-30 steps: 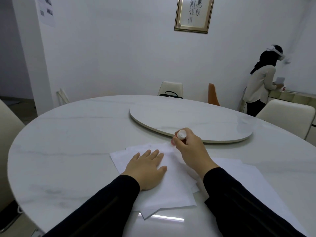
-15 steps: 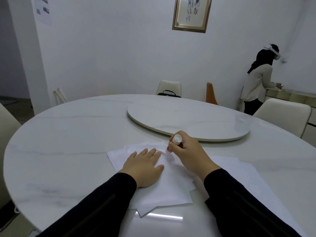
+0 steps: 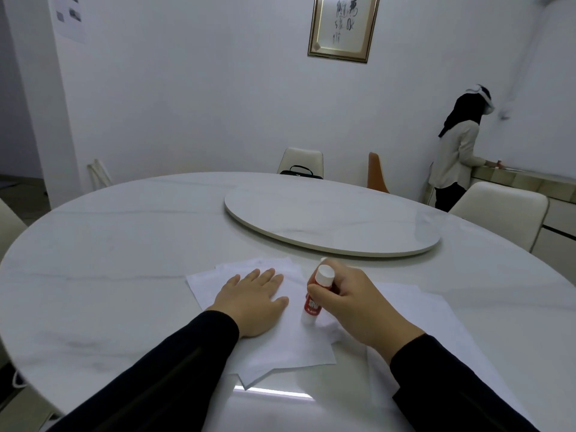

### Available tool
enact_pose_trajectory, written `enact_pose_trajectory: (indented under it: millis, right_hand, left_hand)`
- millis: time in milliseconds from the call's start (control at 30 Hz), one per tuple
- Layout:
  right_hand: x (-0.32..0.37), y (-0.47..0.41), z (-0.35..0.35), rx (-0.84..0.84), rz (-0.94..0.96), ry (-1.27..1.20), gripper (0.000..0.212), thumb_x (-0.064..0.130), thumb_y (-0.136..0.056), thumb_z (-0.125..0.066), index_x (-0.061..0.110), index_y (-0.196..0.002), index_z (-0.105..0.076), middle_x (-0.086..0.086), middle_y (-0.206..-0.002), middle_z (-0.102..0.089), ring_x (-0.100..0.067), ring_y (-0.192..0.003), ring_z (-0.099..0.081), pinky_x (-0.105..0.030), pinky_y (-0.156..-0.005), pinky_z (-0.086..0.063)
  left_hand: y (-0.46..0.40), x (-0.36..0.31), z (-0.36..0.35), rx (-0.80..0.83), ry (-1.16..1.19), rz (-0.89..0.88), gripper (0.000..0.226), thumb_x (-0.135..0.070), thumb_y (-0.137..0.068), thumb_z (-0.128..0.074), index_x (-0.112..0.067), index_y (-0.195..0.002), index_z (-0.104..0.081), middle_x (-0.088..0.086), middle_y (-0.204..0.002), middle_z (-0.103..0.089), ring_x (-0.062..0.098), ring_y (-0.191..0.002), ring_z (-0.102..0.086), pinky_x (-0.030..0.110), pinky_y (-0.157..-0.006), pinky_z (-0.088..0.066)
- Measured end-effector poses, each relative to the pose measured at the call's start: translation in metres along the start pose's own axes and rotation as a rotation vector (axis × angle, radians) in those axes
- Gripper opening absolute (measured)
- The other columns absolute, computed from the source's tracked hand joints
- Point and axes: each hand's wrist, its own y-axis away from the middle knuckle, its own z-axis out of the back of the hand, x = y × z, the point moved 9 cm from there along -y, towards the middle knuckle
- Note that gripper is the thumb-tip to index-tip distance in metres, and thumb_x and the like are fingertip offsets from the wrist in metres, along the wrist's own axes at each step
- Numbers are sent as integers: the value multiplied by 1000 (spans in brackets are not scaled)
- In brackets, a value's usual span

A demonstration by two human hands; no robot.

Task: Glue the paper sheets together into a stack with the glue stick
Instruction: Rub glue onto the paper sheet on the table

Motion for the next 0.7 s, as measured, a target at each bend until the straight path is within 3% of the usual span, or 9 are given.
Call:
enact_pose_trajectory:
  millis: [133, 267, 400, 533, 633, 700]
  right_hand:
    - [1, 21, 2, 43, -27, -96, 21, 29, -75, -55, 8, -76, -55, -15, -75, -57, -18, -67, -53, -31, -65, -45]
    - [-10, 33, 3, 85, -106, -321, 10, 22, -73, -58, 14, -66, -55, -4, -63, -57, -17, -61, -58, -18, -51, -42]
    - [-34, 32, 40, -264, -187, -810, 16, 15, -82, -56, 12, -67, -59, -9, -57, -59, -16, -46, -43, -19, -40, -35]
    - [-49, 33, 55, -458, -220, -960, 21, 12, -89, -49, 9, -70, -57, -17, -65, -60, -15, -41, -42, -22, -39, -37]
    - [-61, 37, 59, -546, -308, -893, 17, 14, -89, -53, 10, -73, -57, -13, -64, -58, -13, -41, -42, -22, -40, -37]
    - [-67, 40, 63, -588, -358, -808, 14, 17, -87, -56, 10, -75, -57, -6, -55, -54, -11, -41, -43, -26, -46, -39]
  left_hand:
    - [-1, 1, -1, -13, 4, 4, 59, -50, -94, -18, -32, -149, -4, -11, -159, 2, 10, -146, 2, 36, -117, 2]
    - [1, 6, 1, -38, 7, 40, 60, -51, -93, -18, -30, -149, -8, -10, -159, -2, 11, -146, -1, 37, -117, -1]
    - [10, 23, 17, -170, -83, 234, 62, -57, -91, -18, -23, -140, -33, -1, -150, -32, 22, -137, -26, 42, -107, -21]
    - [21, 29, 36, -283, -189, 366, 63, -60, -89, -20, -18, -126, -50, 4, -131, -45, 24, -124, -33, 39, -100, -26]
    - [17, 9, 39, -315, 42, 84, 51, -55, -89, -34, -27, -130, -48, -1, -142, -39, 20, -133, -28, 38, -107, -23]
    - [17, -9, 23, -98, 216, -97, 47, -50, -90, -38, -41, -136, -38, -12, -155, -23, 10, -143, -16, 33, -114, -12]
